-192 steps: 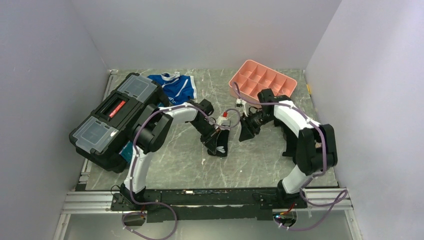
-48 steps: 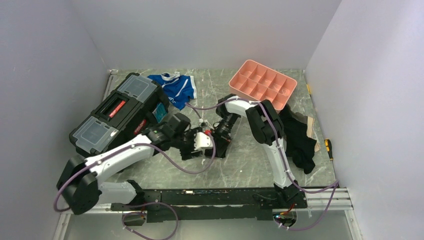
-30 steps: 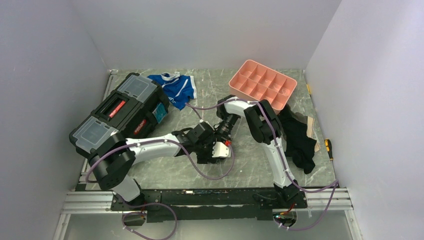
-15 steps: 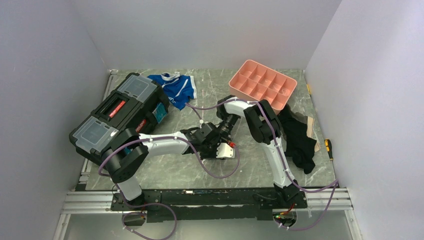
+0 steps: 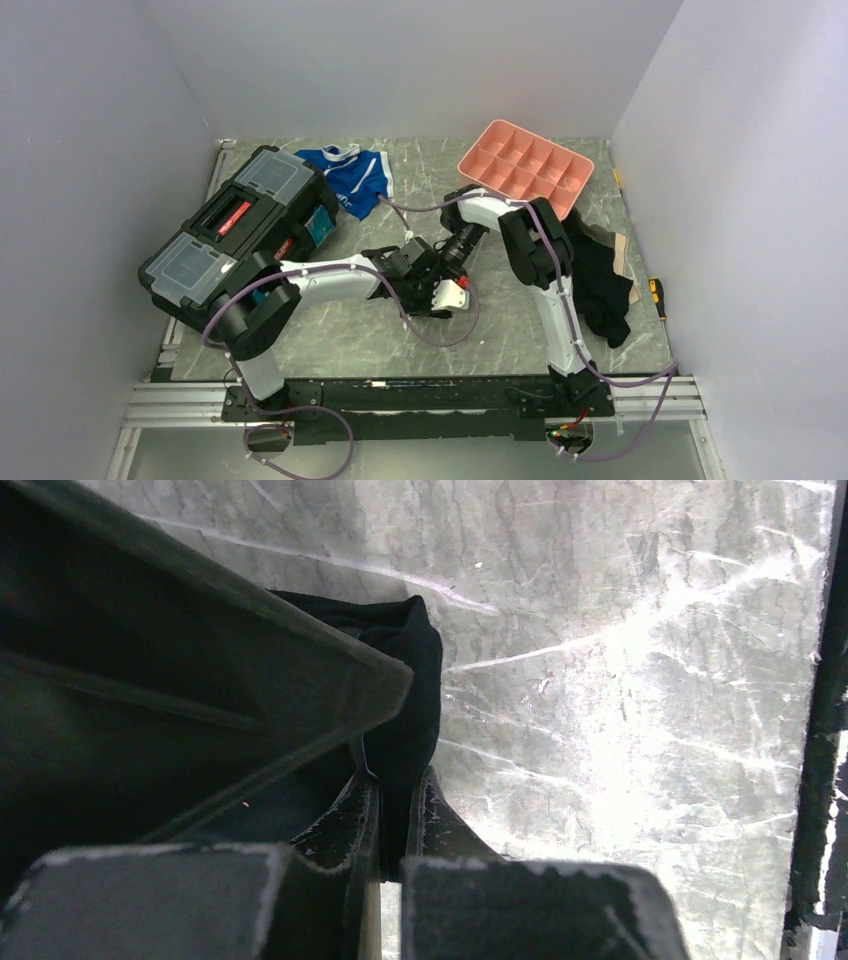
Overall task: Roll the underwear
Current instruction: Roll the underwear to the center of the board.
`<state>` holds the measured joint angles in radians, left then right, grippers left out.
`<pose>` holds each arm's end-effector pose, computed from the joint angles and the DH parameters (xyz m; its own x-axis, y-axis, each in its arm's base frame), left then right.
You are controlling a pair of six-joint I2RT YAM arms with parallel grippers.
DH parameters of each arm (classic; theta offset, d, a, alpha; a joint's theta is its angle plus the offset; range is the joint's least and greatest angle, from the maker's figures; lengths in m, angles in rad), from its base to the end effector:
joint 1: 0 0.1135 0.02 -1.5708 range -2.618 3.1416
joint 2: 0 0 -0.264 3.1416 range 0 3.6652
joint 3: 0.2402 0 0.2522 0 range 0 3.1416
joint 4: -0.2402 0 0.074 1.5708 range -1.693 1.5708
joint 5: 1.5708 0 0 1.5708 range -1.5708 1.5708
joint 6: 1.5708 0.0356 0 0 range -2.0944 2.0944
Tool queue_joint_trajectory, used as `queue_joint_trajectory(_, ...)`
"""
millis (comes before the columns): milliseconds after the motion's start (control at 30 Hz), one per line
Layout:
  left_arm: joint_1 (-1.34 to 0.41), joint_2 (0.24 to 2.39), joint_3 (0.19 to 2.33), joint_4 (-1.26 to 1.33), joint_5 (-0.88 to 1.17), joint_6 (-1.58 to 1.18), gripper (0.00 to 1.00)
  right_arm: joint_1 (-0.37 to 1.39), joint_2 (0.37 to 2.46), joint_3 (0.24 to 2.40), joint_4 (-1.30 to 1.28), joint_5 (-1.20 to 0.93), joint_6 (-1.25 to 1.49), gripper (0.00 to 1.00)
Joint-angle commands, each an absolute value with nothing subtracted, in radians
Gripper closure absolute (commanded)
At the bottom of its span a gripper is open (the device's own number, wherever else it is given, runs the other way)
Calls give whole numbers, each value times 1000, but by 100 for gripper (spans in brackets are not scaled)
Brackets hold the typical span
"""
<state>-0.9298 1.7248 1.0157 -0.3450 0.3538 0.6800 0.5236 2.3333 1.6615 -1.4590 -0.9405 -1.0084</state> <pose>0.1926 -0.2787 0.1670 0.1328 0.8083 -0.5735 0.9911 -0.1087 0.0764 0.3156 0.2154 0.1184 -0.4563 -0.8392 -0.2958 -0.5797 0.0282 0.8143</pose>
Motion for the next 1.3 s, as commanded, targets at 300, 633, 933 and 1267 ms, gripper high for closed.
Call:
queue_joint_trajectory(300, -840, 1799, 1119, -545, 565, 705, 100, 373, 1967, 1506, -1210, -873, -799, 50)
queue_joint_trajectory(633, -796, 1938, 1312, -733, 677, 766, 100, 232, 1620, 1281, -880, -736, -572, 34)
queue_joint_trajectory(933, -752, 2077, 1472, -906, 825, 809, 100, 169, 1288, 1071, -642, -570, -383, 1)
queue_joint_trajectory(1267, -696, 2248, 1649, -1119, 980, 857, 100, 162, 1151, 992, -614, -672, -290, 0)
